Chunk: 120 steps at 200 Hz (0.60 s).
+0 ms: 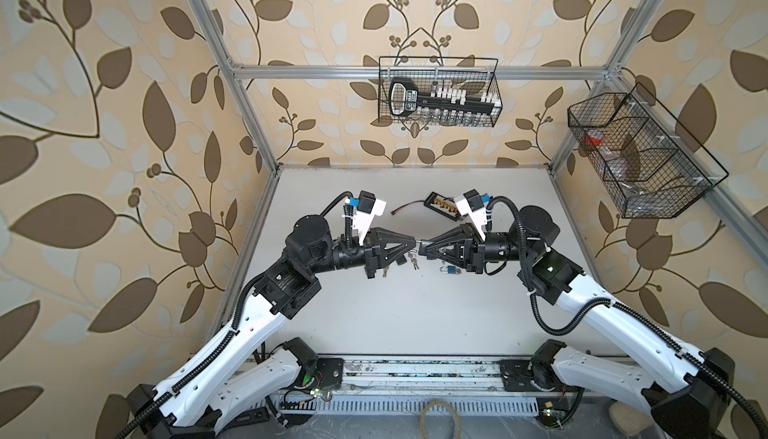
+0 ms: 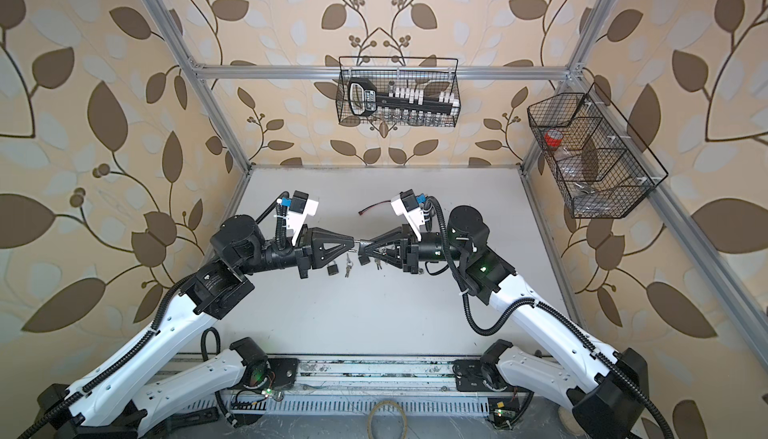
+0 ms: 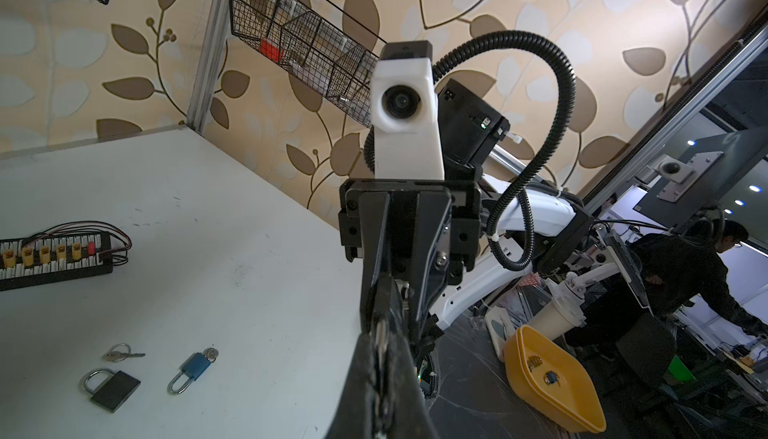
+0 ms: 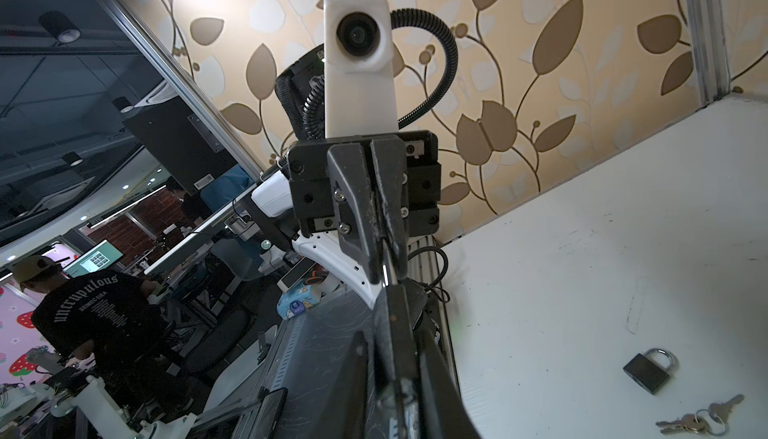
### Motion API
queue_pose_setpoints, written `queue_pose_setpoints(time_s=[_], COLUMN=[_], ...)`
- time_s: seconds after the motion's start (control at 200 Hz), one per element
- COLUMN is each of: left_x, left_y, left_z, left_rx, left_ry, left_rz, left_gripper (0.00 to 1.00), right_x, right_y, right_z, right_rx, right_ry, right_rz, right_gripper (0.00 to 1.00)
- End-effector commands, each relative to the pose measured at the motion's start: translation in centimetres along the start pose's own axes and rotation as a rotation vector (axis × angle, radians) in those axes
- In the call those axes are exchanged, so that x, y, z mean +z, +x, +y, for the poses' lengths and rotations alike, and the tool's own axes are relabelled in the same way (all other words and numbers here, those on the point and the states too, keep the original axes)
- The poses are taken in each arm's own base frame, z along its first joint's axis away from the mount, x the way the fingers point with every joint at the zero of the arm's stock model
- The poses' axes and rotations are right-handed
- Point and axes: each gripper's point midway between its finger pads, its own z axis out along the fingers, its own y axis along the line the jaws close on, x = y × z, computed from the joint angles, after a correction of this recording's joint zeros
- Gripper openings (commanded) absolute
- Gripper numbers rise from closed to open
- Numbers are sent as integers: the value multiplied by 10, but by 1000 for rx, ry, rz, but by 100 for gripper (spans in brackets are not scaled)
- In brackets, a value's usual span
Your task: Lock with the key
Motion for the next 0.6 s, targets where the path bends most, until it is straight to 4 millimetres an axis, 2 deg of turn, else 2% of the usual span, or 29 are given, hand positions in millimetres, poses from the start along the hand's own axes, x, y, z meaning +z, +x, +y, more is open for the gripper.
queue_pose_setpoints(time_s=[0.0, 0.145, 0.365, 0.595], left_x=[-6, -5, -4, -3], left_y=[-25, -25, -27, -29], left_z=[-18, -17, -16, -16], left_rx=[58, 47, 36, 20], left_ry=[36, 38, 42, 53], left_rz=[-83, -90, -100, -118], left_gripper=[0, 0, 0, 0], right_x=[-2, 0, 0, -1], right_y=[-15, -13, -10, -10], right_z=[16, 17, 14, 9], right_rx=[-66, -71, -77, -105], right_ry=[-42, -50, -39, -1], right_rz=[-41, -43, -43, -78], right_gripper=[19, 32, 40, 37])
